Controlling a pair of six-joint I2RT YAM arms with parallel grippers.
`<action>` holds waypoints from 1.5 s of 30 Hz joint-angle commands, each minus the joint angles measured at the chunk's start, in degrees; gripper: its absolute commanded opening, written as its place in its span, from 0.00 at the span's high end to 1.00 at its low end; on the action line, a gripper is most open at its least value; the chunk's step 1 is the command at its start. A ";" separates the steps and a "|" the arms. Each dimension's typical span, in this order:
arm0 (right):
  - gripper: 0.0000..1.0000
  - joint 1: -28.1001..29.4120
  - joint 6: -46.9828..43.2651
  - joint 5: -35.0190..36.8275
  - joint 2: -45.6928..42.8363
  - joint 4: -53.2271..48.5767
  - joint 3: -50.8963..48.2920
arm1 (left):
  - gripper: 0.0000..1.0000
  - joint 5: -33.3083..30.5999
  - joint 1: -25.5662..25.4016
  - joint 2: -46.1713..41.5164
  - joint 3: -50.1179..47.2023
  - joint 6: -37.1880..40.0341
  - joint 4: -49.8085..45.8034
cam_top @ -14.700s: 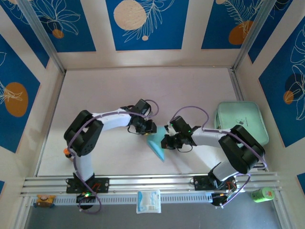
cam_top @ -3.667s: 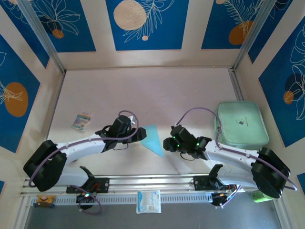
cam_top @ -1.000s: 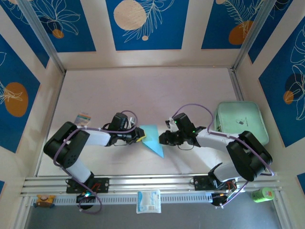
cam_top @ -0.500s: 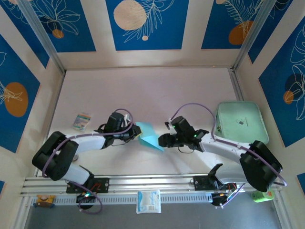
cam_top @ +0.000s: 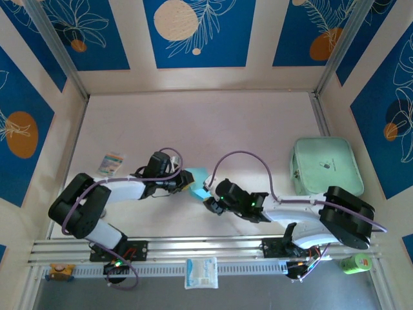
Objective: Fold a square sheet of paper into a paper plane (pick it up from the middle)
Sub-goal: Fourth fold the wing at the center of the table.
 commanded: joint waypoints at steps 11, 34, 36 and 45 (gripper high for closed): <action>0.62 4.10 -6.66 10.45 5.05 0.67 1.05 | 0.93 2.26 0.29 -0.53 1.93 0.48 0.63; 0.67 3.72 -3.58 13.00 8.08 2.56 0.49 | 0.93 2.83 0.28 0.07 2.46 -0.23 0.63; 0.67 3.57 -3.53 12.64 7.90 2.96 0.31 | 0.93 2.95 0.28 0.16 2.51 -0.27 0.68; 0.67 3.16 -4.06 12.46 8.89 3.88 0.38 | 0.93 2.86 0.32 0.20 2.46 -0.40 0.81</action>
